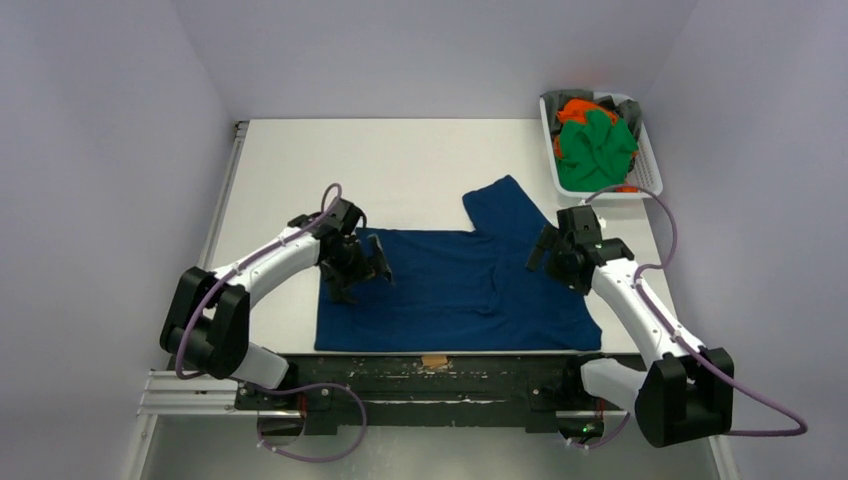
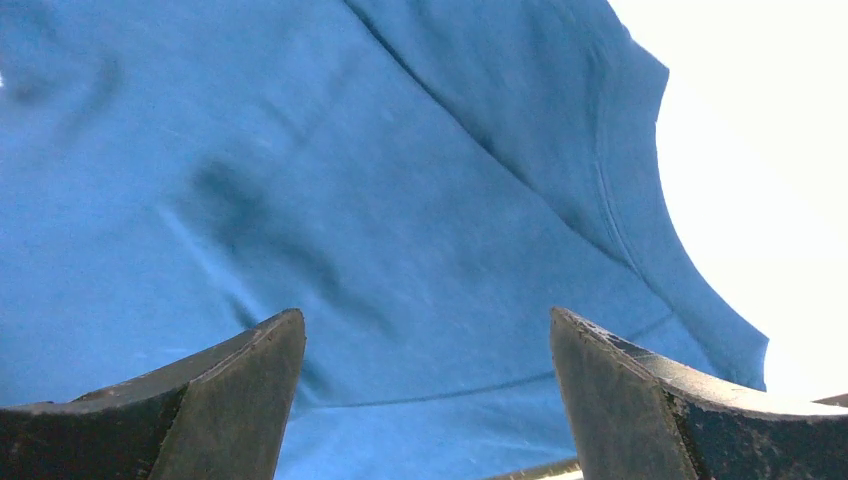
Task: Fold and stack the t-shirts
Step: Grab the side of the flattened tshirt furthest away from the robot with both arms
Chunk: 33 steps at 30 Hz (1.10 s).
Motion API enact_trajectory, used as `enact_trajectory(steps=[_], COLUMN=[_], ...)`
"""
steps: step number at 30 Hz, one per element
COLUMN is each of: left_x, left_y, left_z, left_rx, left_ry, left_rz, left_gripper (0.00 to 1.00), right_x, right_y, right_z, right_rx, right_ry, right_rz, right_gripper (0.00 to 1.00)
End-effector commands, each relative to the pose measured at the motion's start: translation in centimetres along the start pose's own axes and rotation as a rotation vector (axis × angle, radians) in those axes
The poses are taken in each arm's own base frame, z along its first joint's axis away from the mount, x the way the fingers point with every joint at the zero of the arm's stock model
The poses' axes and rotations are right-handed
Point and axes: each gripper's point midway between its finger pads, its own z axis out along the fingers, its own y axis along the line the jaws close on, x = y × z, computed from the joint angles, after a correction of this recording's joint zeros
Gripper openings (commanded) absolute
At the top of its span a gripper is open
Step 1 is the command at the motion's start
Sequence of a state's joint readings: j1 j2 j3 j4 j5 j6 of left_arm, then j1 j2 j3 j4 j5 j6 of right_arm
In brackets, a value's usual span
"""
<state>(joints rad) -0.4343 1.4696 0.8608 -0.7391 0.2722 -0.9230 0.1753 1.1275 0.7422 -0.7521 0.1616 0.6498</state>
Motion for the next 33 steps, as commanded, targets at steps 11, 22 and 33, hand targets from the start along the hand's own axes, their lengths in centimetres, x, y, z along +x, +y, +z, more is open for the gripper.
enact_trajectory(steps=[11,22,33], left_x=[-23.2,-29.7,-26.5], left_y=[-0.3,1.5,2.1], left_z=[-6.0,-2.8,-2.5], left_rx=[0.088,0.024,-0.016], left_ry=[-0.490,-0.384,-0.243], left_rz=[-0.148,-0.226,-0.189], left_gripper=[1.00,1.00,1.00], right_x=[-9.3,-8.7,-8.7], right_y=[8.4,9.6,9.4], right_z=[-2.6,-1.7,-1.6], right_rx=[-0.279,-0.339,-0.344], right_ry=[-0.221,-0.191,-0.211], right_rz=[-0.136,-0.163,-0.148], right_gripper=[0.89,0.88,0.88])
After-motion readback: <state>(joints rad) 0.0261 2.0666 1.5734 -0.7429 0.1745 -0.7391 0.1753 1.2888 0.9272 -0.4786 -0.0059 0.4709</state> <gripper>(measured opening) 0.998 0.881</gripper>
